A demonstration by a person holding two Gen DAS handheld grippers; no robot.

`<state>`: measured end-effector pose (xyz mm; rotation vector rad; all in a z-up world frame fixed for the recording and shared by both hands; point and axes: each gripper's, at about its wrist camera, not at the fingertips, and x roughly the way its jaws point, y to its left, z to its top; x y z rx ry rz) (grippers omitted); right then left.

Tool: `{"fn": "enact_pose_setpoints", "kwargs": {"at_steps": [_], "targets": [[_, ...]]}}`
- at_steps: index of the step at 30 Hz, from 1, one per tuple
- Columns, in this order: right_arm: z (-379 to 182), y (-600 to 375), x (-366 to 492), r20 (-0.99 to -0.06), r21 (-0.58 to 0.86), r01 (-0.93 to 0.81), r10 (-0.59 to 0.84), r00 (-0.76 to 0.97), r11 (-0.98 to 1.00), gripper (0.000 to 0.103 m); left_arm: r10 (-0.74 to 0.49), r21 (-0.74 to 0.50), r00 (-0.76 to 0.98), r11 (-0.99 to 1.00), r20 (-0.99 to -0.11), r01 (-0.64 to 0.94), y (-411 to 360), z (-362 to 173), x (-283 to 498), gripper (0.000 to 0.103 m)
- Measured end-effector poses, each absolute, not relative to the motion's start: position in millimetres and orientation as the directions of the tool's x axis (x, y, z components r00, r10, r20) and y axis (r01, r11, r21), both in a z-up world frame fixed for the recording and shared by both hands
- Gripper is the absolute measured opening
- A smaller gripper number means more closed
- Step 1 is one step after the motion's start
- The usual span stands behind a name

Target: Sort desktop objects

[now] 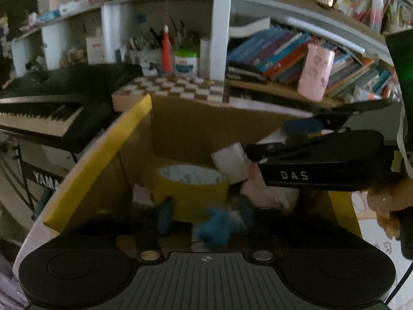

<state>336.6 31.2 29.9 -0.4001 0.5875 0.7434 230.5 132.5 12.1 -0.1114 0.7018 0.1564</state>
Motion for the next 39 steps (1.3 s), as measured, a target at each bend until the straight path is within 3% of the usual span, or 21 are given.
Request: {"fn": "enact_pose_setpoints", "kwargs": {"at_steps": [5, 22, 33, 39], "targets": [[38.3, 23.4, 330.1, -0.584, -0.115, -0.694, 0.517, 0.626, 0.71, 0.061, 0.11, -0.053, 0.789, 0.983, -0.604, -0.178, 131.3, 23.9, 216.4, 0.078], [62.0, -21.8, 261.3, -0.51, -0.035, -0.564, 0.47, 0.72, 0.825, 0.061, 0.076, -0.063, 0.857, 0.99, -0.51, -0.125, 126.5, 46.3, 146.5, 0.086], [61.7, -69.4, 177.6, -0.492, 0.006, -0.39, 0.342, 0.8, 0.921, 0.061, 0.021, -0.08, 0.896, 0.995, -0.443, -0.063, 117.2, 61.0, 83.2, 0.092], [53.6, -91.3, 127.5, -0.495, 0.025, -0.308, 0.279, 0.823, 0.951, 0.062, -0.017, -0.1, 0.888, 0.994, -0.459, -0.033, 109.6, 53.0, 55.8, 0.093]]}}
